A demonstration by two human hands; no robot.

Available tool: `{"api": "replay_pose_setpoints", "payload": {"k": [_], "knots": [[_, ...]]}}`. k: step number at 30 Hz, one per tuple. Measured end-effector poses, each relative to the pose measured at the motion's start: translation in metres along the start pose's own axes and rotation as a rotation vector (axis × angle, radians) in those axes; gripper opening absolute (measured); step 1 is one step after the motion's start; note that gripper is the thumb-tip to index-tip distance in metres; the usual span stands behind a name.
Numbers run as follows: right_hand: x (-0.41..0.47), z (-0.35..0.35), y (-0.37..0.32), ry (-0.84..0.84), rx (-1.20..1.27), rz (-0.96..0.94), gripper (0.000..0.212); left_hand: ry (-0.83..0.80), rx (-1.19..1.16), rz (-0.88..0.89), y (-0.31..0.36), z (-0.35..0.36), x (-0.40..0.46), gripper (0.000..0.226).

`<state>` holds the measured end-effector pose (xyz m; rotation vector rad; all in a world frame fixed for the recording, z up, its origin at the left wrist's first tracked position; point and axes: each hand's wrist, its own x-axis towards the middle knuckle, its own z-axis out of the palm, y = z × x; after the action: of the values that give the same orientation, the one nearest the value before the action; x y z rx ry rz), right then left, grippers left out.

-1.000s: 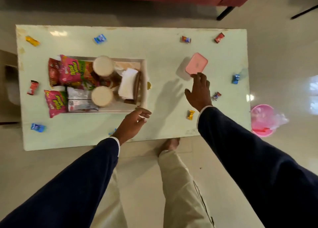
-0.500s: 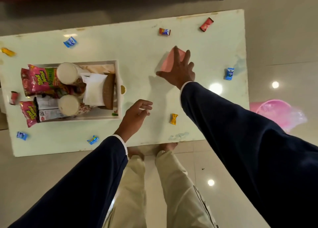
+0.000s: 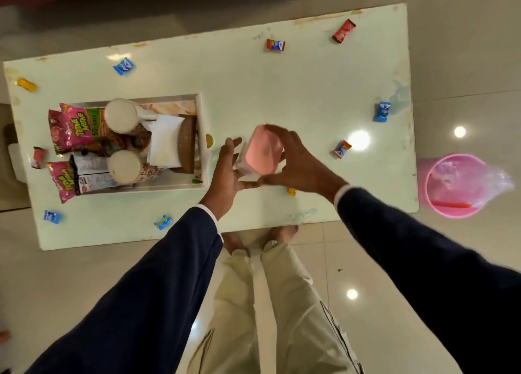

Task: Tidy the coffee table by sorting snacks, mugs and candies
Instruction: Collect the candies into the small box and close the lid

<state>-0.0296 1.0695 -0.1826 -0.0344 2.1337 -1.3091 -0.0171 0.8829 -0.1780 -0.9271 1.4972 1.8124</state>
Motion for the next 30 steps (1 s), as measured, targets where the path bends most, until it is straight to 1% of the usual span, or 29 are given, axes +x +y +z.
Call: {"api": "replay_pose_setpoints", "payload": {"k": [2,5,8,10,13,17,20,24,25,27,28,30], "knots": [[-0.033,0.022,-0.003,0.007,0.019,-0.029,0.116,-0.104,0.001,-0.092,-0.002,-0.005,-0.007,0.059],[-0.066,0.044,-0.006,0.072,-0.024,0.012,0.115,-0.203,0.042,-0.18,-0.012,-0.01,-0.017,0.055],[-0.079,0.051,-0.008,0.098,-0.084,0.072,0.112,-0.227,0.087,-0.162,-0.019,-0.013,-0.021,0.059],[-0.076,0.048,-0.01,0.065,-0.078,0.064,0.112,-0.207,0.065,-0.146,-0.02,-0.015,-0.023,0.058],[-0.06,0.036,-0.015,-0.018,-0.038,0.012,0.113,-0.21,-0.037,-0.133,-0.017,-0.019,-0.023,0.051],[-0.036,0.015,-0.025,-0.125,-0.076,-0.041,0.113,-0.211,-0.148,-0.104,-0.008,-0.017,-0.022,0.055],[-0.022,0.003,-0.032,-0.168,-0.092,-0.057,0.11,-0.222,-0.194,-0.083,-0.003,-0.015,-0.019,0.058],[-0.019,-0.01,-0.034,-0.262,0.016,-0.01,0.095,-0.212,-0.126,-0.067,-0.001,-0.027,-0.01,0.06],[-0.021,-0.013,-0.034,-0.291,0.058,0.001,0.088,-0.208,-0.102,-0.074,-0.001,-0.03,-0.008,0.061],[-0.023,-0.019,-0.034,-0.299,0.149,0.008,0.066,-0.22,-0.084,-0.098,0.002,-0.034,-0.006,0.067],[-0.022,-0.022,-0.034,-0.258,0.2,0.007,0.053,-0.23,-0.093,-0.107,0.004,-0.034,-0.007,0.069],[-0.018,-0.031,-0.03,-0.075,0.327,0.031,0.035,-0.221,-0.099,-0.096,0.009,-0.031,-0.009,0.064]]}}
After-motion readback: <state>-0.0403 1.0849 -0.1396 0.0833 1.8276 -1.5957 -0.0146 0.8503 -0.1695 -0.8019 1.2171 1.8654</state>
